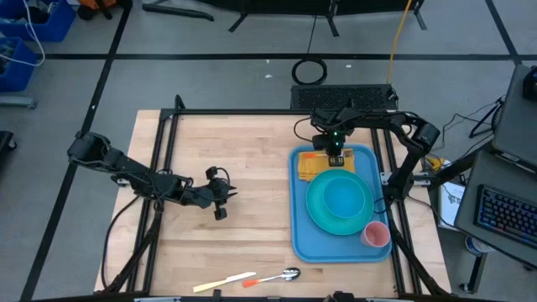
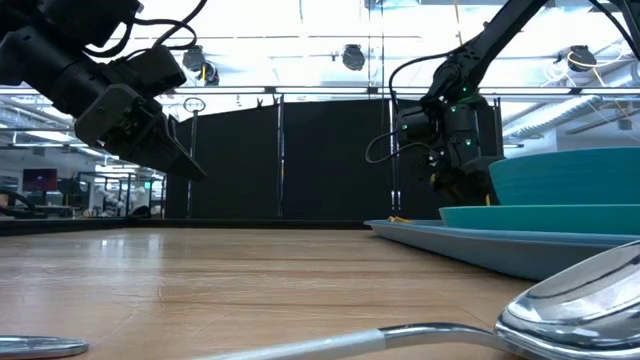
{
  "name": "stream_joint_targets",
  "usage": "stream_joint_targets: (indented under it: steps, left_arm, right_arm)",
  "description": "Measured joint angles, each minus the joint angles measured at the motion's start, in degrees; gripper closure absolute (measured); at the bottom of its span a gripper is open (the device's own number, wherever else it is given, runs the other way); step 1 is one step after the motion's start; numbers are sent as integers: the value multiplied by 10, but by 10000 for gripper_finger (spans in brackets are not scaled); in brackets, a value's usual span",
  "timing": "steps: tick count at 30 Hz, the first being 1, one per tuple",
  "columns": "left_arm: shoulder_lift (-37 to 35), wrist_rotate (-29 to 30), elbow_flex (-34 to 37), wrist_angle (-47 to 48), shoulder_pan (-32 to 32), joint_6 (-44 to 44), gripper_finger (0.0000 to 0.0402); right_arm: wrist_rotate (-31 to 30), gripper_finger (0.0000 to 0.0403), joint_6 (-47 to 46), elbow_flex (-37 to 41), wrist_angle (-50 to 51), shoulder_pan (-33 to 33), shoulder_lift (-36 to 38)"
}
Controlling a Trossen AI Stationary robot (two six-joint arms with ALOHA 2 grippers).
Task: Set up tray
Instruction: Put the orange fork on the napkin to the left of the blue plate, then put the orange spoon on the napkin to the left of the blue plate
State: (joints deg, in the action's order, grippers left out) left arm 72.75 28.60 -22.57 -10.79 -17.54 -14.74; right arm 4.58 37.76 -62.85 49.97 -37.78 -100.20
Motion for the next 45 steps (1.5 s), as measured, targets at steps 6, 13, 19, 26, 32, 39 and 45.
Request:
stream_joint_targets:
  steps: [6,13,19,26,32,39,45]
  left_arm:
    - [0,0,0,0,0,0,316]
    - [0,0,0,1,0,0,316]
    - [0,0,0,1,0,0,316]
    - [0,0,0,2,0,0,316]
    - [0,0,0,1,0,-4,316]
    - [0,-1,0,-4,0,-10,316]
    - [0,-1,0,-2,0,-19,316]
  right_arm:
    - [0,386,-2,0,-6,0,0]
    - [0,355,9,-1,-3,0,4]
    - [0,328,16,-1,-3,4,8]
    - [-3,304,8,-1,-11,11,46]
    - [-18,298,-36,-1,-35,37,112]
    - [-15,298,-180,-1,-98,116,166]
    - [6,298,-307,-1,-162,219,173]
